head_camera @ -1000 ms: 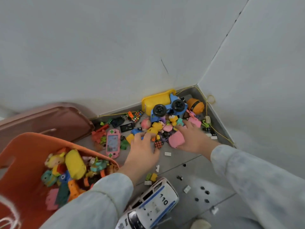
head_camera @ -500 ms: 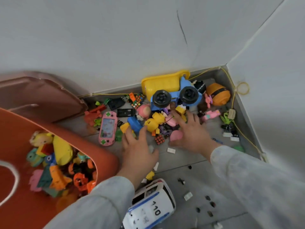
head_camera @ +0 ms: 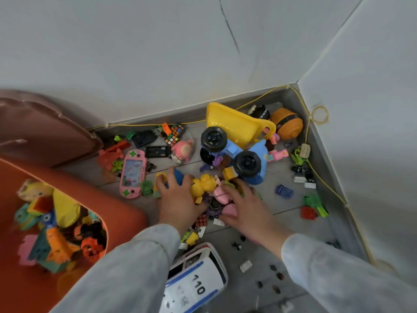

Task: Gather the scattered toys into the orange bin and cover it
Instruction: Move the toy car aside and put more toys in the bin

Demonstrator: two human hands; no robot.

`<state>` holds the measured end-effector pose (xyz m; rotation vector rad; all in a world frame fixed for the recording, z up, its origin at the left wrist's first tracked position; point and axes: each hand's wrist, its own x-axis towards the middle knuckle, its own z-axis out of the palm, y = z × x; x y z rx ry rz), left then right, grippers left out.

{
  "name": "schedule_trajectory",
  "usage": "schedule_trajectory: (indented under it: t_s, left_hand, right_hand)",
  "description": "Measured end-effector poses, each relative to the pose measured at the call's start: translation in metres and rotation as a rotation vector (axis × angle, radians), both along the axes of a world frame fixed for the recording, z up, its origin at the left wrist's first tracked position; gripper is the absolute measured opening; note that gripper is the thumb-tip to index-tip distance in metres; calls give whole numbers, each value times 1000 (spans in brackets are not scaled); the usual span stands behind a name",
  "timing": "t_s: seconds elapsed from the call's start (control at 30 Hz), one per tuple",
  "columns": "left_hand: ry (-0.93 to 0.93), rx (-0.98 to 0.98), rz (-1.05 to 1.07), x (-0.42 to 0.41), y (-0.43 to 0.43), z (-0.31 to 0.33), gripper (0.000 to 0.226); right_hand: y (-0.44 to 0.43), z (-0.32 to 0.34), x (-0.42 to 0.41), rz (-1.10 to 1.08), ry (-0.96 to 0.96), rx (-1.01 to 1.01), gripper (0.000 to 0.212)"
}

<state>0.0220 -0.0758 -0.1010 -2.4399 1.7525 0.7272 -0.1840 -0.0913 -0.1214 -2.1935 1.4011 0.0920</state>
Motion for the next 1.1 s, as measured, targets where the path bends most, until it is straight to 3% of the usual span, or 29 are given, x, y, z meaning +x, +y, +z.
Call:
schedule_trajectory:
  t_s: [0.17,0.27,0.43,0.67,0.7,0.9,1.1]
  left_hand:
    - [40,-3,-64,6,17,2,57]
    - [103,35,-41,6,26,5,56]
    - [326,2,254,-1,33,21,30]
    - [490,-50,284,-12,39,39,24]
    - [498,-121,273,-1,51,83,23]
    - [618,-194,237,5,41,118,26]
    - [744,-354,258,29,35,184,21]
  right_hand:
    - [-11,6,10,-2,21,56,99]
    - [-14,7,13,-10,-20,87,86]
    - [-13,17,5,-55,-124,127,74]
    - [-17,40,-16,-173,-286,167,44]
    - [-4,82,-8,-177,-334,84,44]
    - [-10,124,-1,-129,-376,78,36]
    - [-24,196,30,-101,-463,-10,42]
